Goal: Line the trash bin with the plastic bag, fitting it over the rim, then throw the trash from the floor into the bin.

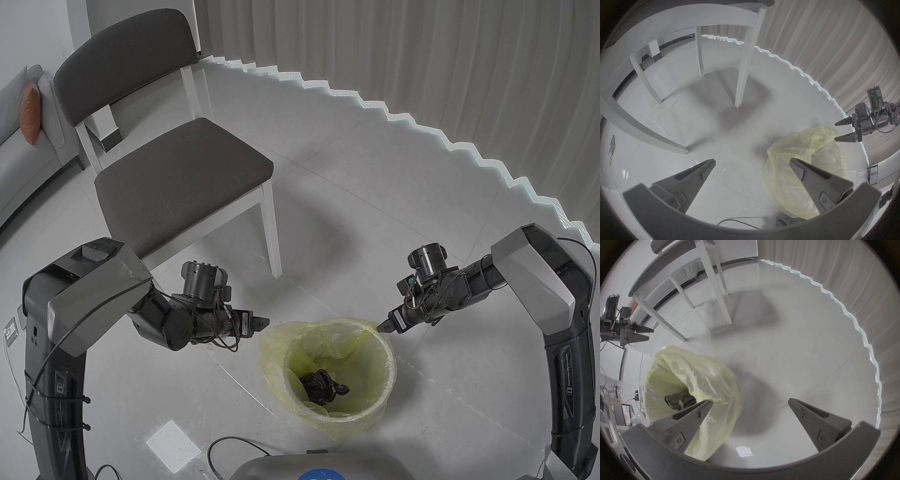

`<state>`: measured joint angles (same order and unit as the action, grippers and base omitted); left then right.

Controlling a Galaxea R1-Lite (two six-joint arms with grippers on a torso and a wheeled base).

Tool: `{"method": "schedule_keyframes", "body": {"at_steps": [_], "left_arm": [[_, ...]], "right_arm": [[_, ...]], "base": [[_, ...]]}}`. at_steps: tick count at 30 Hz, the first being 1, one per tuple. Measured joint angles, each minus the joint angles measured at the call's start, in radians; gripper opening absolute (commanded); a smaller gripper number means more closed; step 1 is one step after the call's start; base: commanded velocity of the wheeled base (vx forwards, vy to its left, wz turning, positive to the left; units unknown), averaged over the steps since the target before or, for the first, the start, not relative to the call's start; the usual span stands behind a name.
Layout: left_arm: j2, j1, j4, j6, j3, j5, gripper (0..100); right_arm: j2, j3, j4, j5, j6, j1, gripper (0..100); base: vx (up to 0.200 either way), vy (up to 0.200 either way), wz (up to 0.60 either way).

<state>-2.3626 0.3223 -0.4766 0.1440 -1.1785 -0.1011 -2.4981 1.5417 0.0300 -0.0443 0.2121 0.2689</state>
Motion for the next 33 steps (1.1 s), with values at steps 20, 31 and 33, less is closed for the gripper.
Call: {"method": "schedule_keyframes", "body": {"at_steps": [20, 31, 33], "left_arm": [[-0.074, 0.019, 0.012, -0.003, -0.021, 0.029, 100], [-0.153, 0.041, 0.099, -0.099, -0.108, 0.062, 100], [-0.167, 0.044, 0.136, -0.105, -0.149, 0.066, 100]], "right_arm": [[-0.118, 0.145, -0.081, 0.000, 0.005, -0.055, 100], [-0.034, 0.109, -0.081, -0.001, 0.004, -0.104, 100], [-0.007, 0.094, -0.080, -0.010, 0.004, -0.110, 100]], "base": [[0.000, 0.000, 0.00], [0.000, 0.000, 0.00], [0.000, 0.000, 0.00]]}}
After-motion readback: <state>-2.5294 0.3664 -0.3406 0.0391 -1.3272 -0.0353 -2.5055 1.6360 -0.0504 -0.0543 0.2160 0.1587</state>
